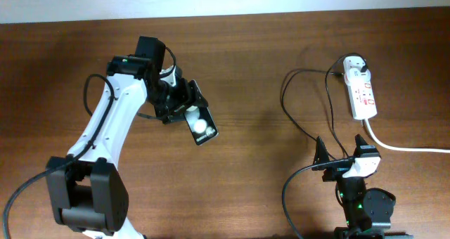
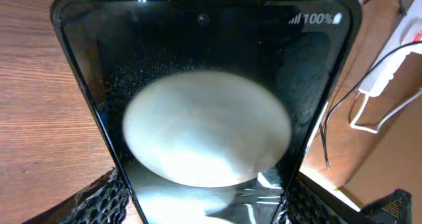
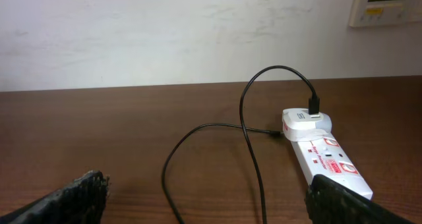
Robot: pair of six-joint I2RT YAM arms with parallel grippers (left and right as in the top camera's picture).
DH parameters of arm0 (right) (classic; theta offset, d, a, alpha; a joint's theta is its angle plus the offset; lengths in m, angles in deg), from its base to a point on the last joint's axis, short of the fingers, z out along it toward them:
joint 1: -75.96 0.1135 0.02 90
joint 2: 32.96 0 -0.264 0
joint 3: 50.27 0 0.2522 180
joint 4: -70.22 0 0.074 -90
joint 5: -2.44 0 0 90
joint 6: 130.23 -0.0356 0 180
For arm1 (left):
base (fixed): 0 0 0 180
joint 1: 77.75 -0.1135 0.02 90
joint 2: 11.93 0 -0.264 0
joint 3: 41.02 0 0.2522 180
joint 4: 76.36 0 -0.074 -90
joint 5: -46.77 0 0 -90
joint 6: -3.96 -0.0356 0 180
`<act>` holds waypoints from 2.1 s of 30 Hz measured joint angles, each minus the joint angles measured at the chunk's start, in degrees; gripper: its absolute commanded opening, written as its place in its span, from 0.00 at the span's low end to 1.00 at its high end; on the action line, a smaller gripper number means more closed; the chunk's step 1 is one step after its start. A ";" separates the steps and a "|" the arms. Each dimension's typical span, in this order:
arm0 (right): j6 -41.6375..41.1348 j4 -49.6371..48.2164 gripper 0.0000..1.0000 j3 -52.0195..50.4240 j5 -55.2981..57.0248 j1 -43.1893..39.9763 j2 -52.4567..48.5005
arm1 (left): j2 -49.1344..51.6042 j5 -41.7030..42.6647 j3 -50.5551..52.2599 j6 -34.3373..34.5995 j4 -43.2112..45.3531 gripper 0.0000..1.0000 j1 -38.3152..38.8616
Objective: Plug charger to phone and switch on socket
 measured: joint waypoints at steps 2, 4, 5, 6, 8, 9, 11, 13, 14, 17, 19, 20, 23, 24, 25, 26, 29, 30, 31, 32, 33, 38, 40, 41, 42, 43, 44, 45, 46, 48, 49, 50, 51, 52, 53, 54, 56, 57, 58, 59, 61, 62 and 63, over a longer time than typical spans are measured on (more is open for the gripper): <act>-0.04 0.00 0.99 0.00 -0.02 0.00 0.00 | 0.00 -0.50 0.00 2.01 -0.02 0.72 0.00; -0.07 0.00 0.99 0.00 0.00 0.00 0.00 | 0.00 -0.92 0.00 3.10 -0.02 0.72 0.00; 0.74 -1.07 0.99 0.00 0.74 0.00 0.00 | 0.00 -1.11 0.00 3.39 -0.20 0.72 0.00; 1.05 -2.40 0.99 0.00 1.55 0.00 0.00 | 0.00 -1.16 0.00 3.74 -0.39 0.72 0.00; -0.79 -1.99 0.99 0.00 -0.31 0.00 0.00 | 0.00 -1.36 0.00 4.39 -0.44 0.72 0.00; -3.72 -0.48 0.99 0.00 -3.76 0.00 0.00 | 0.00 -1.51 0.00 5.03 -0.44 0.72 0.00; -13.20 -1.09 0.99 0.00 -15.69 0.02 -0.11 | 0.00 -1.53 0.00 5.77 -0.50 0.72 0.00; -24.04 -1.07 0.99 0.00 -29.94 0.04 -0.11 | 0.00 -0.94 0.00 6.08 -0.90 0.71 0.00; -30.34 -0.96 0.99 0.00 -36.72 0.09 -0.11 | 0.00 0.09 0.00 6.12 -0.94 0.71 0.00; -52.94 -0.79 0.99 0.00 -50.21 0.11 -0.11 | 0.00 4.33 0.00 6.16 -1.40 0.71 0.00; -60.81 -0.90 0.99 0.00 -52.37 0.11 -0.11 | 0.00 7.61 0.00 6.32 -1.53 0.71 0.00; -61.86 -1.36 0.99 0.00 -51.87 0.11 -0.13 | 0.00 8.98 0.00 6.34 -1.55 0.71 0.00; -59.36 -2.78 0.99 0.00 -48.15 0.11 -0.13 | 0.00 11.85 0.00 7.54 -1.51 0.71 0.00; -58.49 -2.80 0.99 0.00 -46.84 0.11 -0.13 | 0.00 12.35 0.00 8.15 -1.22 0.71 0.00; -58.03 -2.80 0.99 0.00 -46.25 0.11 -0.13 | 0.00 12.59 0.00 8.74 -0.50 0.70 0.00; -57.66 -2.80 0.99 0.00 -45.94 0.11 -0.13 | 0.00 12.72 0.00 9.16 -0.26 0.71 0.00; -55.56 -2.75 0.99 0.20 -44.74 0.11 -1.05 | 0.00 12.98 0.00 10.45 0.24 0.71 0.00; -54.34 -2.54 0.99 1.16 -43.56 0.11 -2.82 | 0.00 13.00 0.00 10.60 0.24 0.72 0.00; -53.27 -2.38 0.99 2.36 -42.95 0.11 -4.72 | 0.00 13.14 0.02 10.64 0.24 0.72 0.00; -51.25 -1.62 1.00 4.76 -41.99 0.11 -8.15 | 0.00 13.20 0.02 10.67 0.31 0.71 0.00; -49.13 -1.44 0.96 7.58 -41.46 0.11 -12.15 | 0.00 13.25 0.02 10.67 0.35 0.72 0.00; -38.49 4.96 0.95 22.25 -40.06 3.63 -30.69 | -0.09 13.42 0.02 10.86 0.42 0.72 0.00; -36.81 4.98 0.97 24.68 -37.20 10.23 -34.56 | -0.09 13.60 0.02 10.88 0.46 0.72 0.00; -36.24 4.68 0.98 24.92 -33.35 15.47 -36.79 | -0.09 13.86 0.02 10.88 0.50 0.72 0.00; -36.00 4.55 0.98 24.94 -30.14 19.61 -38.27 | -0.09 14.25 0.02 10.88 0.61 0.71 0.00; -35.69 3.63 0.99 24.94 -24.96 24.63 -40.09 | -0.09 14.69 0.02 10.91 0.63 0.71 0.00; -35.36 1.88 0.99 24.96 -19.30 29.49 -42.10 | -0.09 15.23 0.02 10.93 0.63 0.71 0.00; -35.21 -0.94 0.99 24.90 -14.62 32.50 -43.34 | -0.09 15.67 0.02 11.08 0.66 0.71 0.00; -35.08 -5.84 0.99 25.00 -9.81 35.52 -45.24 | -0.09 15.98 0.02 11.08 0.70 0.71 0.00; -35.04 -15.43 0.96 25.49 -4.22 40.89 -51.58 | -0.11 16.37 0.02 11.08 0.76 0.71 0.00; -34.95 -20.50 0.90 25.59 -2.60 42.16 -55.32 | -0.11 16.57 0.02 11.13 0.72 0.71 0.00; -34.97 -25.79 0.87 25.68 -1.33 43.25 -59.60 | -0.11 16.76 0.02 11.28 0.66 0.71 0.00; -35.01 -29.55 0.85 25.46 -0.59 43.76 -62.99 | -0.11 16.76 0.02 11.28 0.79 0.71 0.00; -35.39 -33.35 0.81 25.62 0.09 44.02 -66.99 | -0.11 16.90 0.02 11.30 0.72 0.71 0.00; -36.28 -37.31 0.77 25.46 0.44 44.04 -69.68 | -0.11 16.96 0.02 11.28 0.68 0.71 0.00; -37.59 -41.38 0.74 25.68 0.72 44.09 -72.74 | -0.11 17.03 0.02 11.30 0.70 0.71 0.00; -39.10 -42.93 0.67 26.08 1.03 44.09 -76.15 | -0.11 17.03 0.02 11.28 0.72 0.71 0.00; -39.80 -42.93 0.62 27.06 0.92 44.09 -77.64 | -0.11 17.05 0.02 11.28 0.72 0.71 0.00; -40.30 -42.95 0.59 27.80 0.61 44.09 -78.07 | -0.11 17.03 0.02 11.28 0.72 0.71 0.00; -40.65 -42.95 0.55 28.41 0.44 44.09 -78.34 | -0.11 17.03 0.02 11.28 0.72 0.71 0.00; -41.22 -43.19 0.47 29.59 0.20 44.09 -78.44 | -0.11 17.03 0.02 11.30 0.72 0.72 0.00; -42.38 -43.17 0.45 29.64 0.02 44.09 -78.44 | -0.11 17.03 0.02 11.28 0.72 0.72 0.00; -44.00 -43.17 0.45 29.64 -0.22 44.09 -78.44 | -0.11 17.03 0.02 11.30 0.72 0.72 0.00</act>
